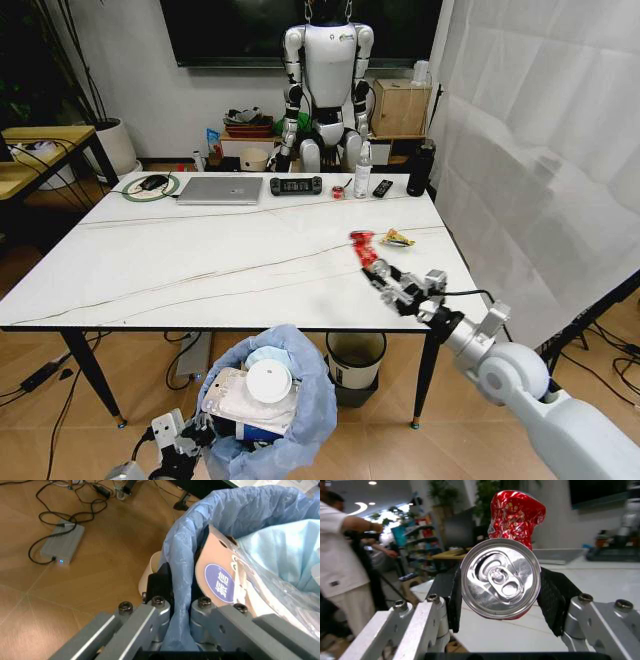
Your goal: Pick up the trash bin and place the trash from the table into it.
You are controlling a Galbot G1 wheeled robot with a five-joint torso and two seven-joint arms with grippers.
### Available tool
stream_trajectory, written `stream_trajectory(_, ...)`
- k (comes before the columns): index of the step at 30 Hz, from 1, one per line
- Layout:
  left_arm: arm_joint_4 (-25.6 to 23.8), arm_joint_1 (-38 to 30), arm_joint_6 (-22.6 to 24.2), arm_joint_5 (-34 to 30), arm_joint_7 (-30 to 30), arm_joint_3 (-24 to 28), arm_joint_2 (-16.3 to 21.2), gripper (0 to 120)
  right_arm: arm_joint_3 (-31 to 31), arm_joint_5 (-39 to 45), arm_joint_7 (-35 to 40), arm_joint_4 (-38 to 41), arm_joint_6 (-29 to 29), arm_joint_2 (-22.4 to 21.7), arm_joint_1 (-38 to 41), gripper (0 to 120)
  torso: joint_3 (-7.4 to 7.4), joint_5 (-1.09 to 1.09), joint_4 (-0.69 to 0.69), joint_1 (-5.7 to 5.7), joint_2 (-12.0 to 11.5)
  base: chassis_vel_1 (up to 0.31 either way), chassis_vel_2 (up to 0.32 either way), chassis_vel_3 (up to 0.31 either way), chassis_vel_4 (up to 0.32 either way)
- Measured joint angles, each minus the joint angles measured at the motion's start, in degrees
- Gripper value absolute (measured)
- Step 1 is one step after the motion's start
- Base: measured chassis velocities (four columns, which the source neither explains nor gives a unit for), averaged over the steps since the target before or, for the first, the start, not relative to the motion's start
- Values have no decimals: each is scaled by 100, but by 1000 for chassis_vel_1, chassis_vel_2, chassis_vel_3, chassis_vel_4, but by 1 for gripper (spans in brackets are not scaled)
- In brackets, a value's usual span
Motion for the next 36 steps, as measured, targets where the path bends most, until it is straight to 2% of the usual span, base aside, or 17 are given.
stream_trajectory(2, -65, 42, 10, 10, -10, 11, 26, 0, -556, 5, -98, 14, 95, -17, 293, 43, 0, 3, 1, 0, 0, 0, 0, 0, 0)
stream_trajectory(3, -65, 42, 10, 10, -10, 11, 26, 0, -556, 5, -98, 14, 95, -17, 293, 43, 0, 3, 1, 0, 0, 0, 0, 0, 0)
stream_trajectory(4, -123, 79, 22, 11, -16, 26, 62, 0, -1106, 3, -192, 15, 167, -26, 563, 43, 0, 2, 0, 0, 0, 0, 0, 0, 0)
stream_trajectory(6, -159, 98, 48, 13, -40, 32, 100, 0, -1696, -14, -248, 13, 238, -9, 838, 43, 0, 2, 0, 1, 0, 0, 0, 0, 0)
stream_trajectory(10, -223, 82, 103, 12, -84, 60, 101, 0, -2450, -139, -394, -104, 249, 104, 1177, 43, 0, 3, 1, 1, 0, 0, 0, 0, 0)
stream_trajectory(15, -257, 73, 124, 12, -103, 41, 82, 0, -2714, -427, -619, -276, 220, 151, 1161, 43, 0, 2, 0, 1, 0, 0, 0, 0, 0)
stream_trajectory(22, -315, 72, 136, -9, -125, 15, 86, 0, -2648, -806, -701, -398, 237, 103, 985, 43, 0, 3, -1, 1, 0, 0, 0, 0, 0)
stream_trajectory(25, -324, 79, 137, -9, -126, 29, 77, 0, -2608, -842, -713, -409, 237, 92, 976, 46, 0, 3, -1, 1, 0, 0, 0, 0, 0)
stream_trajectory(26, -326, 81, 137, -8, -126, 31, 73, 0, -2570, -877, -727, -418, 247, 78, 969, 54, 0, 3, -1, 1, 0, 0, 0, 0, 0)
stream_trajectory(32, -334, 66, 137, 0, -126, 14, 57, 0, -2404, -978, -771, -410, 381, -10, 836, 79, 0, 3, -1, 1, -1, 0, 0, 0, 0)
stream_trajectory(34, -335, 65, 137, 1, -126, 15, 55, 0, -2389, -985, -772, -409, 390, -10, 825, 80, 0, 3, -1, 1, -1, 0, 0, 0, 0)
stream_trajectory(36, -335, 64, 137, 12, -126, 20, 52, 0, -2263, -1000, -756, -409, 434, 19, 775, 91, 0, 3, -1, 1, -1, 0, 0, 0, 0)
